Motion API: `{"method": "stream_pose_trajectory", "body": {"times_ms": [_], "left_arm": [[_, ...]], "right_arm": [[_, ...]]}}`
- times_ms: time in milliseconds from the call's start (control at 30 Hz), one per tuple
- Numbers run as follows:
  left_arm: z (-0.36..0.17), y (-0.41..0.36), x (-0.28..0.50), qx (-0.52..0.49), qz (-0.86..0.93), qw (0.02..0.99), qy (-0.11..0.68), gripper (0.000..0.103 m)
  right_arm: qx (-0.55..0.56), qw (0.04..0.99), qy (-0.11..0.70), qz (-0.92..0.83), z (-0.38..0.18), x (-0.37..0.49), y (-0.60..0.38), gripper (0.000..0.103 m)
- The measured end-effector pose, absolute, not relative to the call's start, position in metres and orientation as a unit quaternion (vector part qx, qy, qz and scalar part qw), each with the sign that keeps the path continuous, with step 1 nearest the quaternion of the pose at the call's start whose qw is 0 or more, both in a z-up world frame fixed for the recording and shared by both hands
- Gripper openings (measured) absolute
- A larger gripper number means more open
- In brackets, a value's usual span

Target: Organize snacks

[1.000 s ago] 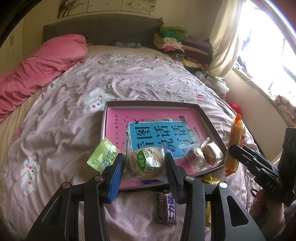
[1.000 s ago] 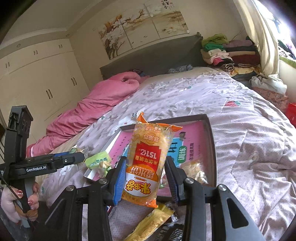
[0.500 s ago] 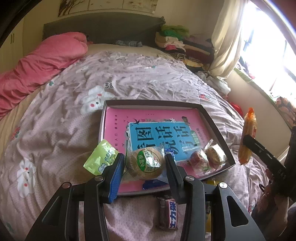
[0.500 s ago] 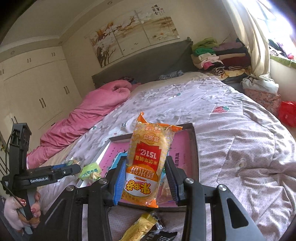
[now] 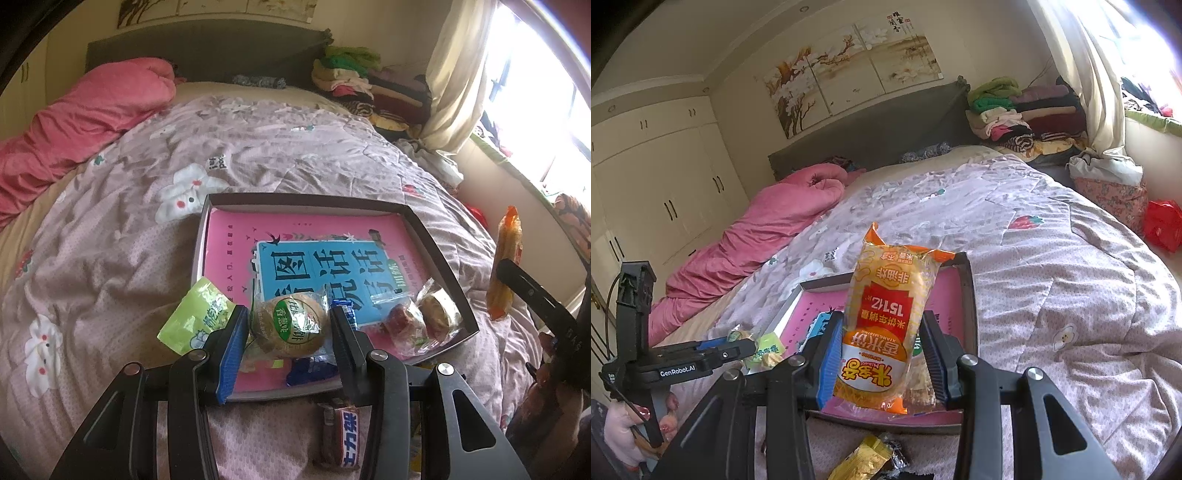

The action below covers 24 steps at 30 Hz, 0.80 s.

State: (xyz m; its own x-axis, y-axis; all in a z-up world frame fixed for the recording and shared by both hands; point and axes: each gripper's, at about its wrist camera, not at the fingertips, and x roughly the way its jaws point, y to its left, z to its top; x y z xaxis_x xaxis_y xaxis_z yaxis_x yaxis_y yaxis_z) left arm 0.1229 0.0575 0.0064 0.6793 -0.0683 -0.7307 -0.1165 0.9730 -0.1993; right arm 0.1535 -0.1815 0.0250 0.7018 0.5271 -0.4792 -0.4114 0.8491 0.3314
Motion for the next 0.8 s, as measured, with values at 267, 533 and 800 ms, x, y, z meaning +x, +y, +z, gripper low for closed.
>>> {"method": "stream_pose_trajectory", "body": {"times_ms": [267, 533, 800], "left_arm": [[-0.001, 0.061, 0.13, -0.118, 0.019, 0.907, 0.405, 0.046], [-0.012, 0.062, 0.139, -0.114, 0.025, 0.903, 0.414, 0.046], [-0.028, 0.056, 0.145, -0.104, 0.026, 0.897, 0.43, 0.046]], "right_arm": [[0.094, 0.919, 0.285, 0.256, 0.027, 0.159, -0.179, 0.041], [0.089, 0.919, 0.286, 0.256, 0.027, 0.167, -0.176, 0.041], [0.084, 0.914, 0.305, 0.254, 0.019, 0.177, -0.173, 0.041]]}}
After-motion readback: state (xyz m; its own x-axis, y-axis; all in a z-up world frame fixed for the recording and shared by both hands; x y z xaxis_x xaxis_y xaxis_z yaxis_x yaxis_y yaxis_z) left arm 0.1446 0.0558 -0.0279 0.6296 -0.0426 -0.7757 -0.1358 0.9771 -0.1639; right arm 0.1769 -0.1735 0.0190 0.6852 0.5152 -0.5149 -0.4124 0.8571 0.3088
